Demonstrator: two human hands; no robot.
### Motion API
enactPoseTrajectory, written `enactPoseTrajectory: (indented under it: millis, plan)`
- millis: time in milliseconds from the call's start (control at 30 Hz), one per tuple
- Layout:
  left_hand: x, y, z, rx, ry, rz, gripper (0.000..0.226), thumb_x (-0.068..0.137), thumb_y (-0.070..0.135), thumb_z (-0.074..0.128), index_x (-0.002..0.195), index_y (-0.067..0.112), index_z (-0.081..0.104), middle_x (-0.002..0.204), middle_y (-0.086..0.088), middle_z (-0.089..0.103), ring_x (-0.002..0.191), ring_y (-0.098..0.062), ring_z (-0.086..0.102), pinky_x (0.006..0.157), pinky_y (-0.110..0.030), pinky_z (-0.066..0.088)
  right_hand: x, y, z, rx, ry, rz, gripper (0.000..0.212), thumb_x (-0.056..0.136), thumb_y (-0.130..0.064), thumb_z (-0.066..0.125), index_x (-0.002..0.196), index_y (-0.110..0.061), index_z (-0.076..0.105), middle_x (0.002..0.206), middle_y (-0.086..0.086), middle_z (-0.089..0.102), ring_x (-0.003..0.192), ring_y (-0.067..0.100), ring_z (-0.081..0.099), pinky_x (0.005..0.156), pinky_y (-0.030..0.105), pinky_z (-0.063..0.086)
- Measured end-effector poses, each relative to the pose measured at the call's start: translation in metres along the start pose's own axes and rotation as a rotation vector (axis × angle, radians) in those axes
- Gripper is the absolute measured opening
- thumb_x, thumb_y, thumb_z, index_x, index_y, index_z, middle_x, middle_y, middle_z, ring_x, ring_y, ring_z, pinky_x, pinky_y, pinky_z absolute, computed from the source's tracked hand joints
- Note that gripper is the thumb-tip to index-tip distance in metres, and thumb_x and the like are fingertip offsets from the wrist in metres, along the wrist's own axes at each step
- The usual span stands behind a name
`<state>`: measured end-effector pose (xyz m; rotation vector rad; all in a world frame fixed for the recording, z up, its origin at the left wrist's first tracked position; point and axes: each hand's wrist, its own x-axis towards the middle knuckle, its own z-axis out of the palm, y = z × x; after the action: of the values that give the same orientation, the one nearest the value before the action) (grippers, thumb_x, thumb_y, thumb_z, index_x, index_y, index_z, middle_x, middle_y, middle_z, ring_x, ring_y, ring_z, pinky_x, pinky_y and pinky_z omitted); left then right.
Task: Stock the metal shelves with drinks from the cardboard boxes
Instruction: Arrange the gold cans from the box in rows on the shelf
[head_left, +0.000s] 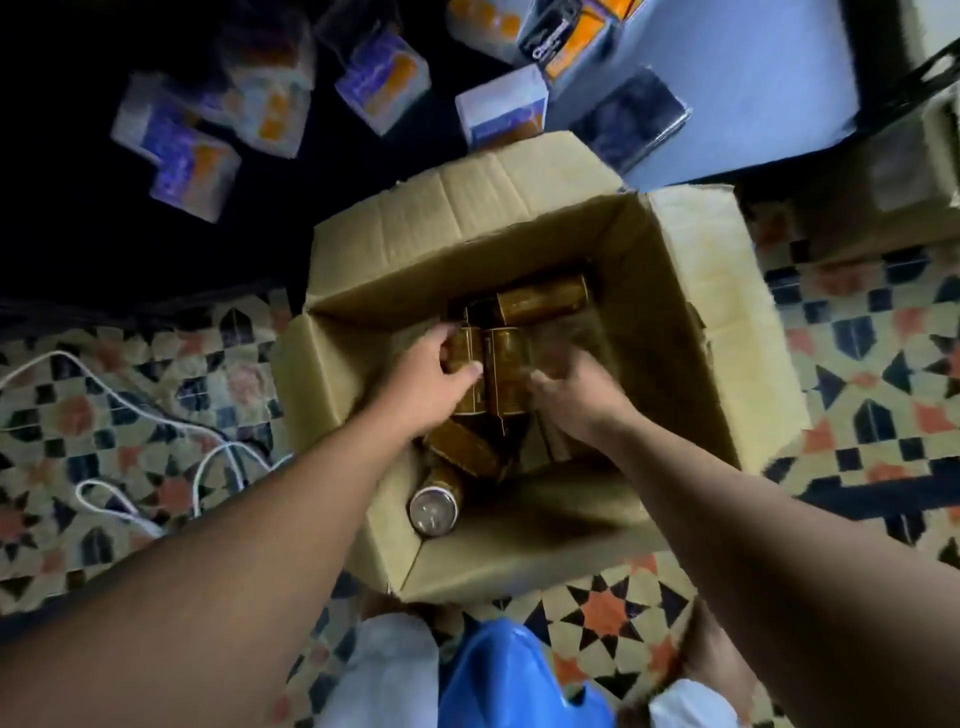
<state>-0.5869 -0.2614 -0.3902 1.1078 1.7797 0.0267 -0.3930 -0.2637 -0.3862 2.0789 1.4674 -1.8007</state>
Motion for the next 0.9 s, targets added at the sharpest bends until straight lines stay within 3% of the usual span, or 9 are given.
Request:
enactPoseTrajectory:
  millis: [67,133,233,300,367,533,667,833,900]
  plan:
    - [0.028,-0.012,0.013,0.007,0.065,0.025,0.057,0.095,0.04,0.065,0.148,0.035,0.044,0.142,0.003,0.056,0.128,-0.019,0.055,0.106,-0.037,0.046,0.034,0.015,0.016,0.092,0.059,-0.032,0.04,0.106,-0.032,0.054,0.145,-0.024,0.048,0.129,-0.008,0.058,0.108,0.006,0.058,0.068,0.013,0.045]
    - [0.048,-0.017,0.025,0.004,0.114,0.03,0.062,0.098,0.039,0.062,0.153,0.037,0.034,0.152,0.003,0.046,0.139,-0.021,0.045,0.111,-0.039,0.041,0.062,0.022,0.025,0.11,0.167,-0.15,0.047,0.105,-0.028,0.055,0.15,-0.027,0.043,0.134,-0.013,0.054,0.113,0.001,0.056,0.082,0.01,0.05]
    - [0.068,-0.021,0.042,-0.063,0.153,0.016,0.068,0.098,0.034,0.064,0.156,0.032,0.029,0.156,0.001,0.041,0.143,-0.023,0.04,0.116,-0.04,0.037,0.106,0.038,0.032,-0.214,0.365,-0.348,0.058,0.098,-0.025,0.063,0.152,-0.026,0.043,0.159,-0.001,0.041,0.148,0.024,0.033,0.12,0.047,0.032]
    - [0.076,-0.026,0.051,-0.098,0.181,-0.016,0.07,0.095,0.031,0.069,0.154,0.032,0.031,0.15,0.0,0.048,0.137,-0.025,0.047,0.109,-0.041,0.043,0.125,0.05,0.028,-0.422,0.441,-0.397,0.066,0.092,-0.027,0.066,0.153,-0.029,0.042,0.164,-0.002,0.035,0.155,0.027,0.017,0.123,0.048,0.015]
    - [0.08,-0.031,0.057,-0.126,0.222,-0.027,0.069,0.092,0.026,0.072,0.149,0.033,0.033,0.143,0.0,0.054,0.13,-0.025,0.053,0.103,-0.042,0.048,0.132,0.057,0.019,-0.503,0.477,-0.391,0.073,0.089,-0.031,0.068,0.155,-0.036,0.038,0.163,-0.005,0.035,0.155,0.026,0.014,0.118,0.049,0.016]
    - [0.076,-0.036,0.061,-0.265,0.27,-0.021,0.071,0.09,0.017,0.075,0.146,0.035,0.036,0.143,0.004,0.052,0.131,-0.02,0.05,0.098,-0.032,0.041,0.134,0.046,0.013,-0.548,0.463,-0.366,0.06,0.089,-0.038,0.072,0.145,-0.04,0.051,0.142,0.002,0.045,0.133,0.032,0.035,0.109,0.048,0.028]
    - [0.067,-0.04,0.063,-0.361,0.285,0.008,0.077,0.088,0.012,0.077,0.147,0.038,0.035,0.145,0.009,0.048,0.13,-0.01,0.044,0.102,-0.033,0.039,0.135,0.045,0.015,-0.433,0.426,-0.381,0.05,0.087,-0.036,0.076,0.134,-0.033,0.058,0.141,-0.001,0.051,0.138,0.026,0.038,0.11,0.041,0.018]
    - [0.057,-0.036,0.06,-0.408,0.272,0.05,0.077,0.087,0.015,0.078,0.147,0.039,0.035,0.141,0.013,0.046,0.134,-0.011,0.042,0.11,-0.04,0.039,0.133,0.058,0.016,-0.345,0.331,-0.339,0.068,0.09,-0.049,0.07,0.151,-0.033,0.045,0.153,0.002,0.047,0.147,0.029,0.03,0.117,0.044,0.019]
    - [0.043,-0.031,0.058,-0.401,0.282,0.087,0.078,0.087,0.015,0.078,0.147,0.038,0.034,0.137,0.017,0.047,0.132,-0.007,0.043,0.11,-0.036,0.039,0.121,0.064,0.019,-0.129,0.248,-0.298,0.072,0.082,-0.061,0.067,0.147,-0.039,0.045,0.15,0.002,0.047,0.142,0.028,0.038,0.115,0.055,0.032]
